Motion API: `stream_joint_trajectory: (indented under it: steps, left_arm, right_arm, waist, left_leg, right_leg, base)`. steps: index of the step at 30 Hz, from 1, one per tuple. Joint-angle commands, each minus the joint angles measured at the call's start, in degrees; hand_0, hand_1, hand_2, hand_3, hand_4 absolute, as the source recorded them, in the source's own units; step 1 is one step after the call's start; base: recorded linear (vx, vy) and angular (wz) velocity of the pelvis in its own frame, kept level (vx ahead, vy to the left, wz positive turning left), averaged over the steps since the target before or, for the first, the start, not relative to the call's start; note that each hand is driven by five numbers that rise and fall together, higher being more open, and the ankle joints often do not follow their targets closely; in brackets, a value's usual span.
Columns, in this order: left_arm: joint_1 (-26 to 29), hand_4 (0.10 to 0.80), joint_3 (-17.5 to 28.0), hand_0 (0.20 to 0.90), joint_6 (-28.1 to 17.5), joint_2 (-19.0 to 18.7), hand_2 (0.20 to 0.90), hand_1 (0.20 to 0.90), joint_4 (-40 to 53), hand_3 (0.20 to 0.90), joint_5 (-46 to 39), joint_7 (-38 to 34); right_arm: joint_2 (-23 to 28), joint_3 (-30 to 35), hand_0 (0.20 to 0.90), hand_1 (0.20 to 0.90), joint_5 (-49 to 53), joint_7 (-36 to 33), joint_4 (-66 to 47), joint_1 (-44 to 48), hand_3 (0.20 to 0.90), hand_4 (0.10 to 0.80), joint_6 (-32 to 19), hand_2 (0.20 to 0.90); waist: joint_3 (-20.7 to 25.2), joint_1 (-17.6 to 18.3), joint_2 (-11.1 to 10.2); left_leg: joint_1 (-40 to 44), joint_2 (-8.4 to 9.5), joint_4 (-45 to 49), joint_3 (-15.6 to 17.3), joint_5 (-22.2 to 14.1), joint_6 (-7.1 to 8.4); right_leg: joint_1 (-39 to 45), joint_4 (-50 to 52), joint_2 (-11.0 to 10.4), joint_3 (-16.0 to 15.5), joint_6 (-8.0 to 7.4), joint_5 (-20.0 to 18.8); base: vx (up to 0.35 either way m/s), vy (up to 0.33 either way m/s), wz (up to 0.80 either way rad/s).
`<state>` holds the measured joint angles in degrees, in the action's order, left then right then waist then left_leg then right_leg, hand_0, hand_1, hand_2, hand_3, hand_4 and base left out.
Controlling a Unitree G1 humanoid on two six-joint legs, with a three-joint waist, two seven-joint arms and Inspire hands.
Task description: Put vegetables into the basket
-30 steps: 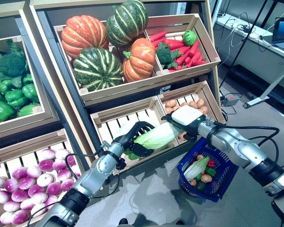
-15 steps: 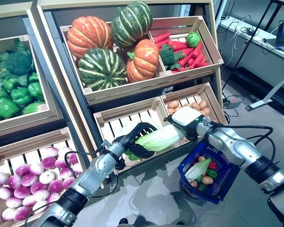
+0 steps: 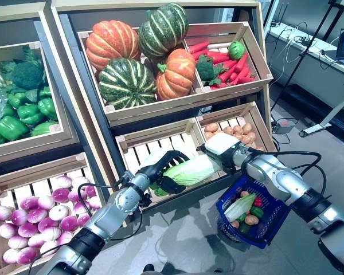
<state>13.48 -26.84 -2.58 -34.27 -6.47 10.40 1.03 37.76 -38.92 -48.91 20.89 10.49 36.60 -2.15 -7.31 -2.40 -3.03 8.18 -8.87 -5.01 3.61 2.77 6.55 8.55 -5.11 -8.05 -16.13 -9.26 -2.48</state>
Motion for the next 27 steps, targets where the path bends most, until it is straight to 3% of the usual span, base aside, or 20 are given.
stream_joint_trajectory:
  steps: [1, 14, 27]
  left_arm:
    - [14.4, 0.400, -1.0, 0.300, -8.5, 4.9, 0.300, 0.300, 7.8, 0.300, -6.8, -3.1]
    - [11.5, 0.400, 1.2, 0.300, -8.0, 6.6, 0.300, 0.300, 10.0, 0.300, -18.3, 0.8]
    - [11.1, 0.400, 1.6, 0.300, -8.0, 7.0, 0.300, 0.300, 10.2, 0.300, -17.7, 1.1]
  right_arm:
    - [-3.2, -2.9, 0.900, 0.900, 3.2, -2.1, -0.1, 5.0, 0.900, 0.800, -0.4, 0.900]
    - [-2.1, -0.1, 0.900, 0.900, 4.7, -7.0, -3.1, 1.6, 0.900, 0.800, -6.0, 0.900]
    - [-3.6, -2.0, 0.900, 0.900, 2.8, -6.2, -1.1, 0.2, 0.900, 0.800, -6.1, 0.900]
  waist:
    - [4.4, -0.4, -1.1]
    - [4.4, -0.3, -0.8]
    - [4.8, -0.5, -0.7]
  left_leg:
    - [-0.4, 2.65, 0.0, 1.7, -2.7, -1.99]
    - [0.3, 2.57, 0.0, 1.6, -3.5, -2.01]
    - [0.3, 2.48, 0.0, 1.5, -3.5, -2.06]
  right_leg:
    - [0.6, 0.9, -0.7, 4.0, 1.33, 0.4]
    - [1.3, 1.0, -0.6, 4.1, 1.30, 1.1]
    - [1.3, 1.1, -0.6, 4.2, 1.42, 1.4]
  base:
    - [0.000, 0.000, 0.00]
    - [0.013, -0.002, 0.00]
    - [0.013, -0.002, 0.00]
